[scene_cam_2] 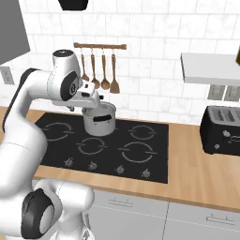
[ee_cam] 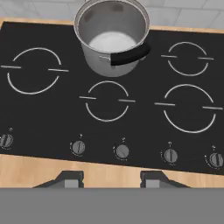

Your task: Turn off the rear center burner of the stove.

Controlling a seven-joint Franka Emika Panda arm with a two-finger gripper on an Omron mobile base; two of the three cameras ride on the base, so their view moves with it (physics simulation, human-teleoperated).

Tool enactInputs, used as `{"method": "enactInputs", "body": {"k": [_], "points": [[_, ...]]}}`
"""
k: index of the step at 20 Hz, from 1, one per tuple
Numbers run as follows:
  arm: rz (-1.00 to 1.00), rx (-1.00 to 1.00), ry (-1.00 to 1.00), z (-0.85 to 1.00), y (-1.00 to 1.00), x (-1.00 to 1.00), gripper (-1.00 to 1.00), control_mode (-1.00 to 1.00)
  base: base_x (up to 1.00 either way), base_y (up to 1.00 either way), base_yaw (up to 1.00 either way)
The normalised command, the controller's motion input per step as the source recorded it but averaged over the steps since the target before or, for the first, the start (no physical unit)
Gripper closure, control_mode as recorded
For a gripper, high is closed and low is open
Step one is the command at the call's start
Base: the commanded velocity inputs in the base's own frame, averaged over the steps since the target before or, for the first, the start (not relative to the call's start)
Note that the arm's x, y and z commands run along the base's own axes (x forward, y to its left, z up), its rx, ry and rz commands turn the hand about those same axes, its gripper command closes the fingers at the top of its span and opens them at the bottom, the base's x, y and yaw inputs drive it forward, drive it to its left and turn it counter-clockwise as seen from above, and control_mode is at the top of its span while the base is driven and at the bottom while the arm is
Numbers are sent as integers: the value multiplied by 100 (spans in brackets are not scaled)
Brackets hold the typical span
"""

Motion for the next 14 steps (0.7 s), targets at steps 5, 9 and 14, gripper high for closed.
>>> {"method": "enactInputs", "body": {"k": [5, 9, 14], "points": [[0, 0, 0, -19, 0, -37, -100, -100, 0, 0, 0], [0, 0, -1, -60, -16, -90, -100, -100, 0, 0, 0], [1, 0, 12, -98, -15, -48, -100, -100, 0, 0, 0]]}}
